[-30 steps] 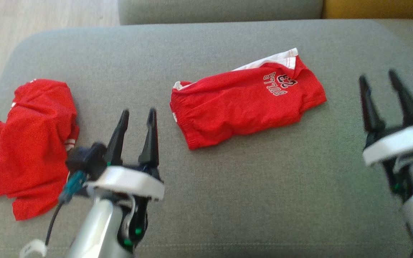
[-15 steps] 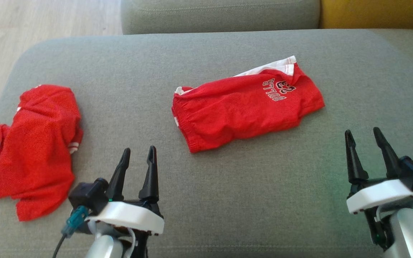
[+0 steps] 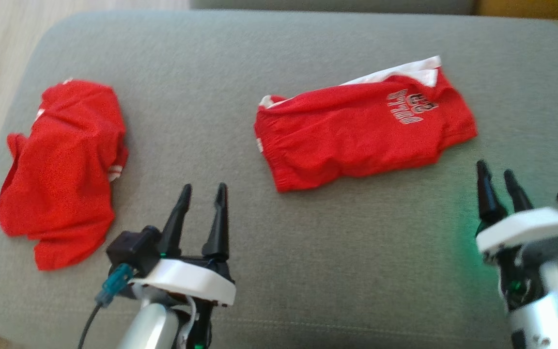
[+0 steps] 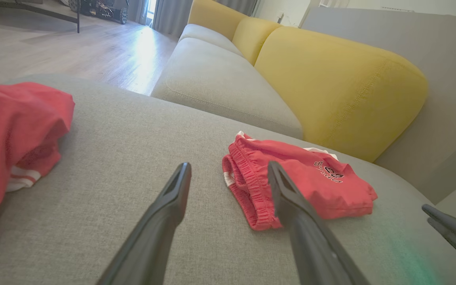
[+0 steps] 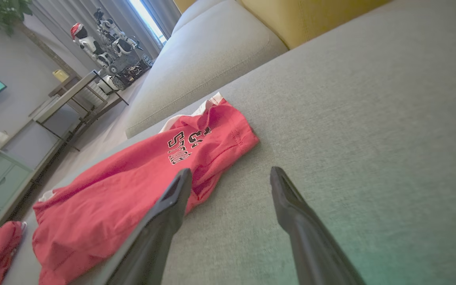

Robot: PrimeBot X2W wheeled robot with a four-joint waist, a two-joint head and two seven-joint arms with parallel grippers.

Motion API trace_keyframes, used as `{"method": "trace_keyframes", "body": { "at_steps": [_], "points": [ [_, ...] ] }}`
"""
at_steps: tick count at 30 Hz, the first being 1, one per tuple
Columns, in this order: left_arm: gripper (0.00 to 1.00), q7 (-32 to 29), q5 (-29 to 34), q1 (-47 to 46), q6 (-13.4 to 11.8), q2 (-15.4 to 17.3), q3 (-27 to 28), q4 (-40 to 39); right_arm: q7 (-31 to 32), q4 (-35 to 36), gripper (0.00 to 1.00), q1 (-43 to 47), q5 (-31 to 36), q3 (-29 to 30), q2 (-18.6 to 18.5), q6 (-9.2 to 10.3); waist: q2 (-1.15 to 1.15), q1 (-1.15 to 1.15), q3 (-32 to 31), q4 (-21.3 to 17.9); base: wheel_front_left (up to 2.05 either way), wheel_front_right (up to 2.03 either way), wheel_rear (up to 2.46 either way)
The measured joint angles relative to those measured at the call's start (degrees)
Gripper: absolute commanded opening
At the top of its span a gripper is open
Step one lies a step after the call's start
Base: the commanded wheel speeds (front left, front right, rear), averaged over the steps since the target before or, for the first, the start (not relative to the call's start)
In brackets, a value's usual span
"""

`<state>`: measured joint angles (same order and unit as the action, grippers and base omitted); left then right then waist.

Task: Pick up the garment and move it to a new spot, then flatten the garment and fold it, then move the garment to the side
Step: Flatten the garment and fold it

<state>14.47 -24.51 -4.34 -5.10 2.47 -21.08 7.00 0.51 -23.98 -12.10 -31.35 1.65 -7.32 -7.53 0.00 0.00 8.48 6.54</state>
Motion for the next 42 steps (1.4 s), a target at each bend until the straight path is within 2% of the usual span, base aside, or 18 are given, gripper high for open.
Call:
{"method": "trace_keyframes", "body": {
  "at_steps": [7, 13, 25, 33, 34, 35, 36, 42],
  "points": [
    [1.0, 0.0, -1.0, -1.6, -0.5, 0.0, -3.1, 0.0, 5.8, -3.0, 1.0, -5.8, -9.8, 4.5, 0.1, 0.0, 0.0, 0.0, 3.6, 3.4, 0.0, 0.0, 0.0],
    [1.0, 0.0, -1.7, -3.1, -1.5, 0.0, -4.4, -1.0, 9.9, -7.7, 1.0, -9.1, -14.2, 9.1, 0.4, 0.0, 0.0, 0.0, 5.5, 6.4, 0.0, 0.0, 0.0],
    [1.0, 0.0, -1.9, -4.2, -2.4, 0.0, -6.2, -2.1, 13.7, -13.9, 1.0, -18.1, -14.2, 13.9, -0.4, 0.0, 0.0, 0.0, 8.5, 9.7, 0.0, 0.0, 0.0],
    [1.0, 0.0, -2.9, -5.8, -2.5, 0.0, -7.7, -3.0, 16.0, -18.9, 1.0, -24.0, -9.8, 14.9, -2.1, 0.0, 0.0, 0.0, 10.1, 10.9, 0.0, 0.0, 0.0],
    [1.0, 0.0, -3.0, -5.8, -2.5, 0.0, -7.8, -3.0, 16.2, -19.3, 0.84, -24.5, -9.8, 15.0, -2.3, 0.0, 0.0, 0.0, 10.1, 11.0, 0.0, 0.0, 0.0],
    [1.0, 0.0, -3.0, -5.8, -2.5, 0.0, -7.8, -3.0, 16.4, -19.7, 0.39, -24.8, -9.4, 14.9, -2.4, 0.0, 0.0, 0.0, 10.1, 11.1, 0.0, 0.0, 0.0],
    [1.0, 0.0, -3.0, -5.8, -2.5, 0.0, -7.8, -3.0, 16.4, -19.7, 0.0, -24.8, -9.4, 14.9, -2.4, 0.0, 0.0, 0.0, 10.1, 11.1, 0.0, 0.0, 0.0],
    [1.0, 0.0, -3.4, -5.8, -2.5, 0.0, -7.8, -2.8, 15.3, -20.0, 0.0, -25.0, -7.8, 12.2, -2.5, 0.0, 0.0, 0.01, 9.5, 11.1, 0.0, 0.0, 0.0]
  ]
}}
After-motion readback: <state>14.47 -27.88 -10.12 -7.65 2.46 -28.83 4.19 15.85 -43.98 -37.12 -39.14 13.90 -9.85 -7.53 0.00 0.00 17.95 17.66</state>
